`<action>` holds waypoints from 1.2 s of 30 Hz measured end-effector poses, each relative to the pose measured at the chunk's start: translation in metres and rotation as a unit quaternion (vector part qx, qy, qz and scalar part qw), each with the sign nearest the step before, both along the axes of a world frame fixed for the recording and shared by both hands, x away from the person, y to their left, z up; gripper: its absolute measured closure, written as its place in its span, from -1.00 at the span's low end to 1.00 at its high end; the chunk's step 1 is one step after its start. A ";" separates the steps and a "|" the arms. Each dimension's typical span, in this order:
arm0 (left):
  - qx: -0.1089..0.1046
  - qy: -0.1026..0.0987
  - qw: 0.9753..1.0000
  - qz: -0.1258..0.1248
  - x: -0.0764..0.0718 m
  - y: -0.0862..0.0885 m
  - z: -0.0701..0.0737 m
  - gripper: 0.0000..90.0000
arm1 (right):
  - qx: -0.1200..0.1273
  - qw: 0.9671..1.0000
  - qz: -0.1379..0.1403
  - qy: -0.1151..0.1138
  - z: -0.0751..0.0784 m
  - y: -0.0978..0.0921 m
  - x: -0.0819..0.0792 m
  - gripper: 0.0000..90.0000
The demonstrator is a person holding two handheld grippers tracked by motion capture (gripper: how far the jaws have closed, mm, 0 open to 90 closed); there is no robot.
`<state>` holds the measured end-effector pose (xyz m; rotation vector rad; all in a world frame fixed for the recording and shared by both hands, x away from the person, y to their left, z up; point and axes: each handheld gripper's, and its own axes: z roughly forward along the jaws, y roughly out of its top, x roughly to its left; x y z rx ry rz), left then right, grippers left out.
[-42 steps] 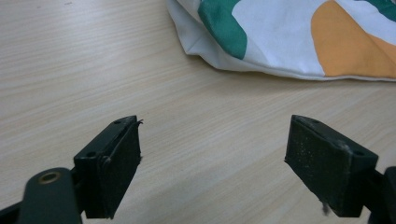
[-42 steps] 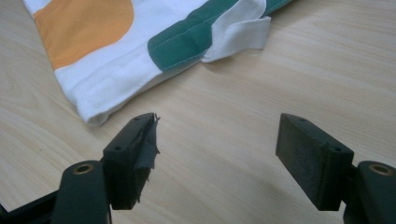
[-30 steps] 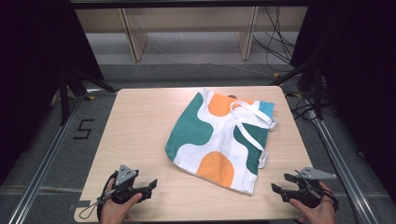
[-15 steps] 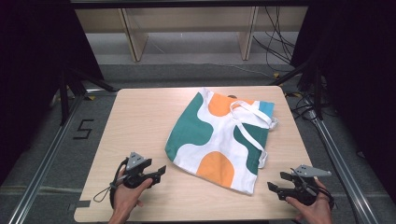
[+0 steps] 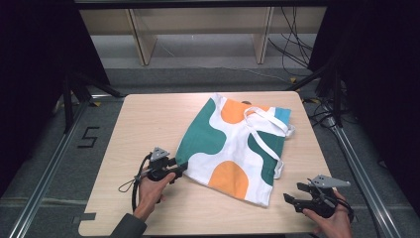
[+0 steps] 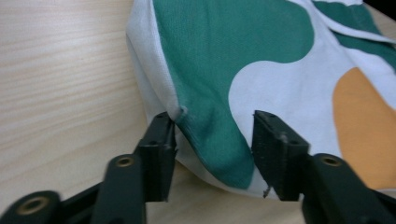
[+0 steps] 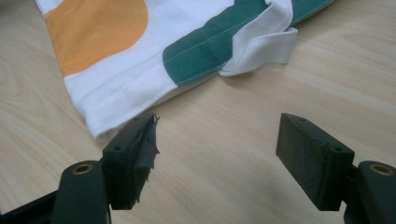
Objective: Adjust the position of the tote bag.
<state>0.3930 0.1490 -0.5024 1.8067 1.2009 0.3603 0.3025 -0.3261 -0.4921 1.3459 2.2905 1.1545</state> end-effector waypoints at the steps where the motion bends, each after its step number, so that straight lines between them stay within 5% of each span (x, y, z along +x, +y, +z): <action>1: 0.009 -0.002 1.000 -0.006 0.003 0.000 -0.001 0.24 | -0.003 1.000 0.000 0.001 0.000 0.000 0.000 -0.34; 4: 0.024 -0.013 0.999 -0.027 0.008 0.002 -0.002 0.63 | -0.006 1.000 0.008 -0.003 -0.001 -0.001 0.002 -0.32; 7: 0.015 -0.017 0.999 -0.034 0.012 0.005 -0.003 0.77 | -0.004 1.000 0.004 0.002 -0.001 0.000 0.001 -0.31; 14: 0.009 -0.021 0.999 -0.030 0.027 0.022 -0.004 0.80 | -0.005 1.000 0.008 0.001 0.000 0.000 0.000 -0.28; 15: 0.011 -0.027 0.999 -0.026 0.036 0.028 -0.004 0.81 | -0.006 1.000 0.015 -0.014 -0.001 -0.001 0.003 -0.27; 26: 0.028 -0.017 0.999 -0.024 0.083 0.046 -0.005 0.78 | -0.002 1.000 0.015 -0.013 0.000 -0.002 0.007 -0.20; 27: 0.032 -0.013 0.999 -0.024 0.086 0.048 -0.004 0.78 | 0.003 1.000 -0.001 0.004 0.001 -0.001 0.006 -0.20; 28: 0.041 -0.012 0.999 -0.026 0.089 0.050 -0.003 0.77 | 0.000 1.000 0.009 -0.016 0.001 -0.005 0.011 -0.20; 30: 0.039 -0.011 0.999 -0.024 0.093 0.051 -0.003 0.76 | 0.004 1.000 -0.001 -0.014 0.003 -0.007 0.013 -0.19; 31: 0.053 -0.008 0.998 -0.018 0.102 0.052 -0.003 0.77 | -0.005 0.999 -0.007 -0.039 0.008 -0.013 0.022 -0.19; 33: 0.066 -0.005 0.998 -0.019 0.111 0.050 -0.001 0.77 | 0.006 0.999 -0.033 -0.035 0.016 -0.015 0.030 -0.18; 35: 0.085 0.002 0.996 -0.017 0.119 0.050 0.002 0.74 | -0.018 0.996 -0.041 -0.073 0.020 -0.018 0.045 -0.19; 36: 0.090 0.005 0.996 -0.017 0.122 0.050 0.003 0.71 | -0.018 0.996 -0.052 -0.069 0.023 -0.018 0.050 -0.19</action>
